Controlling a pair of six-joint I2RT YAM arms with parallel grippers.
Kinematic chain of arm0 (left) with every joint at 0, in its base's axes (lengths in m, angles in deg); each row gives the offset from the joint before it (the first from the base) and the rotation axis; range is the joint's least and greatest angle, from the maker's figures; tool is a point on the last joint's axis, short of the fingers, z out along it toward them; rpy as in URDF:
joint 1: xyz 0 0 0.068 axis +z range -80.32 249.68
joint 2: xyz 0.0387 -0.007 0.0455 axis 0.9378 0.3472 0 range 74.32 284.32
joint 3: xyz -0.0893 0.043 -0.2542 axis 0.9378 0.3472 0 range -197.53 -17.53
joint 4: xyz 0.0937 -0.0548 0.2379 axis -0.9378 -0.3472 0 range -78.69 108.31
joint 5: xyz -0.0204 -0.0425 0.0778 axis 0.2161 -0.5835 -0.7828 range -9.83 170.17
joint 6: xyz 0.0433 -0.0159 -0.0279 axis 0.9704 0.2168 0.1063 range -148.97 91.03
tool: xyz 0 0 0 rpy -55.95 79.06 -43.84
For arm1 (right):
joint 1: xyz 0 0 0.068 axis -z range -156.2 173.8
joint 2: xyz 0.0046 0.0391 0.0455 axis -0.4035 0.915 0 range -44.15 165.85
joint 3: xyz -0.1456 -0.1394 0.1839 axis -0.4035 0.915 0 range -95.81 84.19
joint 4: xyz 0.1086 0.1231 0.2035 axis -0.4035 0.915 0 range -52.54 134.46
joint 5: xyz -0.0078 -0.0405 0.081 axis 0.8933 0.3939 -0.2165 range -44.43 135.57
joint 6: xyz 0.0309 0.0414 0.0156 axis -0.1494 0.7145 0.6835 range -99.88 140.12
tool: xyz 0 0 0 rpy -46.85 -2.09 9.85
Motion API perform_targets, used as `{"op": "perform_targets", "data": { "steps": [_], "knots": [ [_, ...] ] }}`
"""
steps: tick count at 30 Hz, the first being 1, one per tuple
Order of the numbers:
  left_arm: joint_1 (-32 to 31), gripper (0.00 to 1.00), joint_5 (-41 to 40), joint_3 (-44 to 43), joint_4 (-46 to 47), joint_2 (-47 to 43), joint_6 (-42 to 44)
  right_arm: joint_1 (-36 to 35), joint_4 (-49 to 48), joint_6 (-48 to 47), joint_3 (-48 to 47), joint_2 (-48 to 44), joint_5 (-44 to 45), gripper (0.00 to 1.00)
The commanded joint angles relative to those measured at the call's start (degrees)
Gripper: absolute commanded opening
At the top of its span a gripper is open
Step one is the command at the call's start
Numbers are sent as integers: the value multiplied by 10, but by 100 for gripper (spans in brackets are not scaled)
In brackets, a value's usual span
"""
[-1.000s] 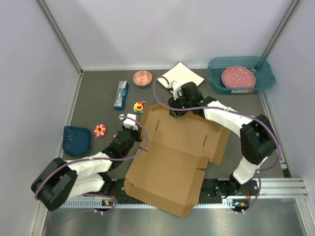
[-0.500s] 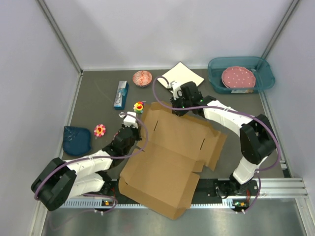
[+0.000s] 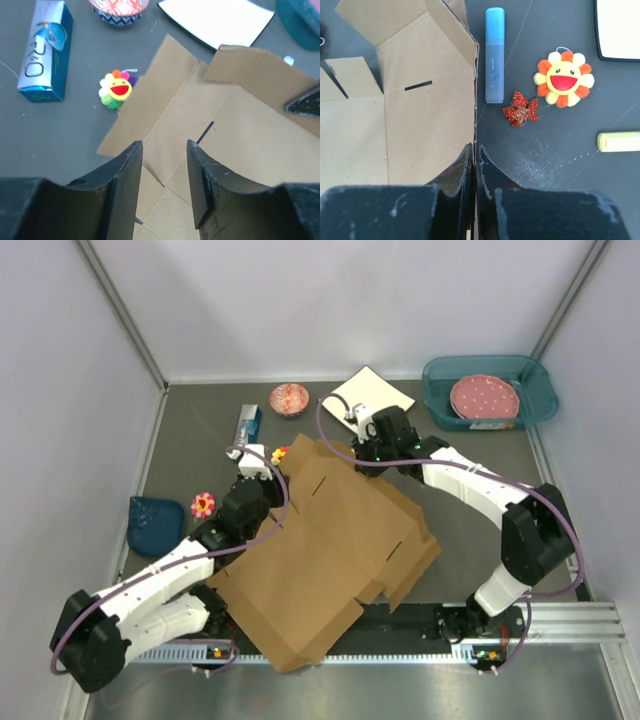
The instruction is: Fold the paper box
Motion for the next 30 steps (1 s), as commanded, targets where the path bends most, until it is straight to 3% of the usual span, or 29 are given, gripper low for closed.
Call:
{"op": "perform_targets", "data": {
  "steps": [1,9,12,15,18,27,30],
  "knots": [
    [1,48,-29,-22,-54,-42,-11,-12,8,-10,12,-37,7,0],
    [1,51,-77,-12,-56,-46,-6,-34,-18,-76,54,-65,31,0],
    [4,51,-93,-20,-74,-33,-20,-37,-25,-117,78,-96,-3,0],
    [30,67,-42,-39,-120,-40,-42,-36,-30,-142,117,-135,-26,0],
    [57,75,2,-31,-124,-70,-60,-36,-49,-140,152,-153,-47,0],
    [66,73,61,2,-111,-59,-95,-49,-47,-142,161,-165,-36,0],
    [65,68,111,4,-122,-64,-107,-57,-57,-141,180,-188,-5,0]
  ]
}}
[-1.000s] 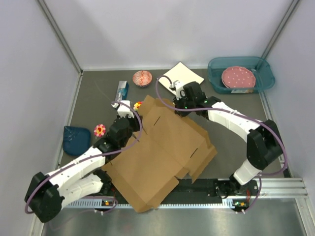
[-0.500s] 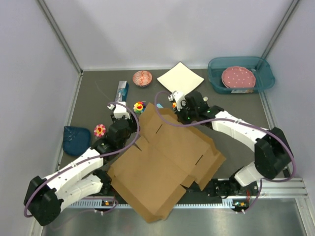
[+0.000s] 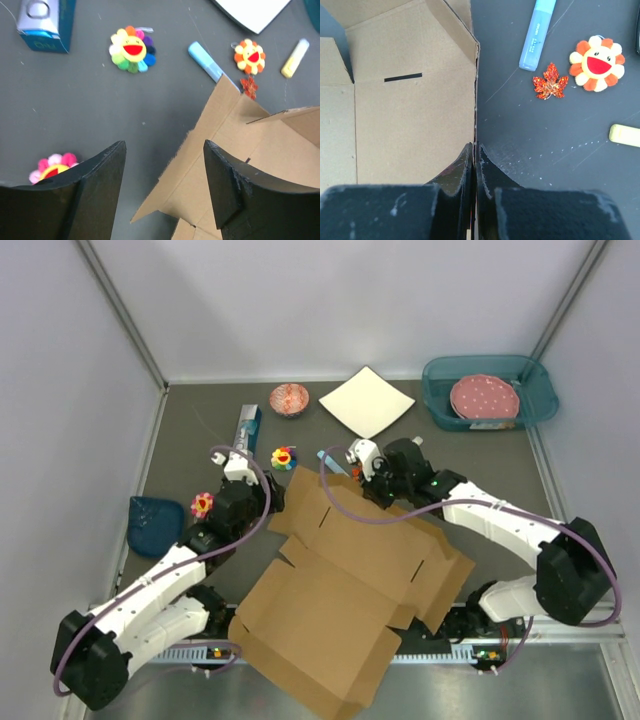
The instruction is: Fold the paper box
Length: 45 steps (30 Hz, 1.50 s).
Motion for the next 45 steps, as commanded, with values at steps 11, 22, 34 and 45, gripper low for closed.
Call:
{"op": "perform_targets", "data": {
  "steps": [11,22,34,45],
  "knots": [
    [-13,49,186,47,-84,-100,-42,-63,-19,-2,24,-62,141,0],
    [-27,52,164,134,-120,-138,-106,-69,-17,6,14,-46,130,0],
    [-39,27,235,162,-2,-82,-110,-76,-18,3,18,-47,132,0],
    [-104,18,269,174,68,-58,-58,-81,-19,3,22,-41,131,0]
  ]
}}
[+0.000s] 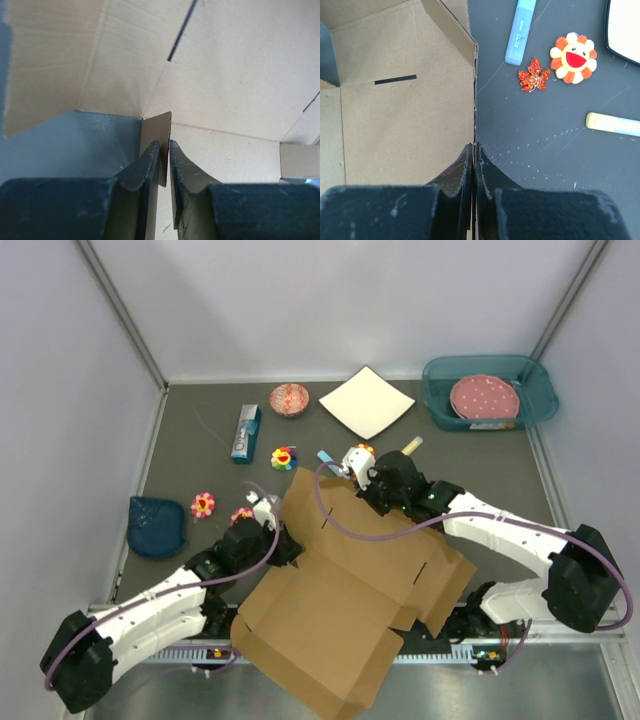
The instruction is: Fold the paper box
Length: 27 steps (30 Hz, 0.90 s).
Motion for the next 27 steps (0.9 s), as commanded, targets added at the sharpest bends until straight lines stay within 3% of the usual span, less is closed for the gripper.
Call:
{"op": "perform_targets", "data": {
  "steps": [1,7,12,16,20,27],
  "knots": [
    [-48,19,9,12,51,1,39,-12,-15,2,-3,-2,1,0],
    [-212,26,-156,1,54,36,69,-14,-16,6,-6,7,3,0],
    [-254,31,-206,-62,8,179,42,-17,-13,5,-6,7,8,0],
    [-263,37,-216,-62,19,218,6,-21,-5,2,-9,7,7,0],
    [-263,46,-236,-74,7,172,6,-21,-2,2,-11,8,4,0],
    [-262,62,-292,-168,-50,-14,84,-23,0,3,-13,3,5,0]
  ]
}}
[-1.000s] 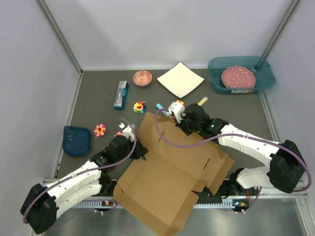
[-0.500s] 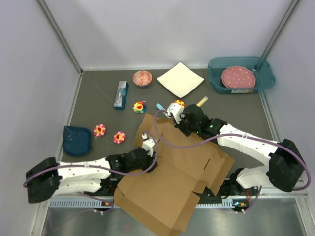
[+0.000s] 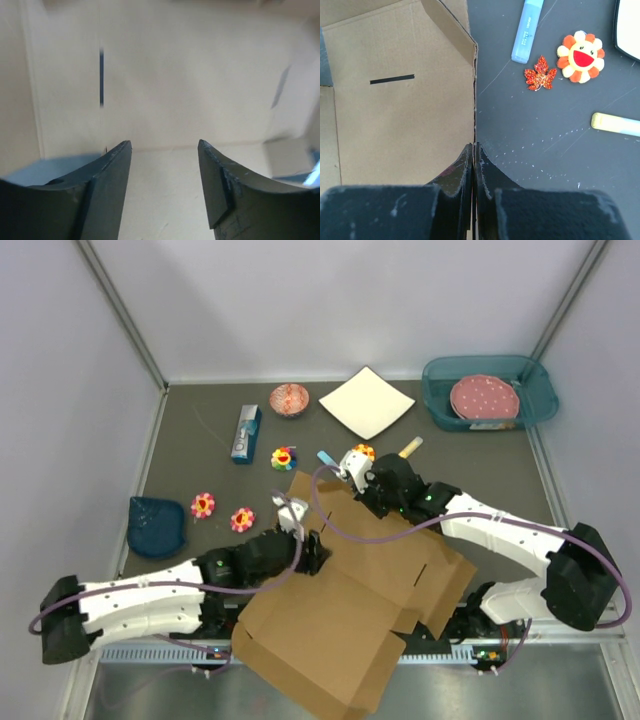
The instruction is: Fold the paper box
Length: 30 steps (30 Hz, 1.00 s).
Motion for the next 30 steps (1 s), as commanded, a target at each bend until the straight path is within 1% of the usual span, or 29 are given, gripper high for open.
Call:
{"op": "perform_targets", "data": {
  "steps": [1,3,5,6,8,9,11,12,13,15,18,19,21,22,26,27,29,30],
  "knots": [
    [1,65,-75,-77,6,-94,52,-13,-4,2,-13,-3,0,0],
    [1,69,-106,-85,26,-113,74,-14,-4,2,-12,-3,0,0],
    [6,70,-128,-93,45,-110,94,-18,-6,2,-12,-2,0,0],
    [19,70,-148,-104,49,-95,110,-19,-8,2,-11,-1,0,0],
    [47,70,-146,-118,49,-60,111,-24,-10,2,-9,-1,5,0],
    [93,70,-114,-128,68,-47,104,-26,-12,1,-9,-1,7,0],
    [158,67,-49,-129,95,-9,67,-33,-11,0,-9,-2,10,0],
    [218,67,3,-129,106,5,51,-34,-12,-2,-8,-3,10,0],
    [244,64,25,-130,135,19,38,-36,-13,-1,-8,-4,12,0],
    [288,60,57,-144,163,66,28,-41,-13,-1,-7,-6,14,0],
    [300,51,67,-182,192,130,38,-52,-16,-4,-4,-5,20,0],
    [303,44,77,-193,193,146,38,-55,-15,-4,-4,-5,25,0],
    [304,37,90,-222,184,183,34,-61,-15,-7,-3,-3,28,0],
    [304,35,118,-225,185,192,32,-62,-15,-8,-3,-2,32,0],
    [304,23,158,-209,202,205,20,-64,-15,-10,-3,0,37,0],
    [304,21,177,-194,211,203,17,-64,-15,-10,-3,2,37,0],
    [304,20,184,-178,213,200,14,-65,-16,-10,-7,5,36,0],
    [304,17,184,-164,213,199,14,-65,-16,-10,-7,7,37,0]
  ]
}}
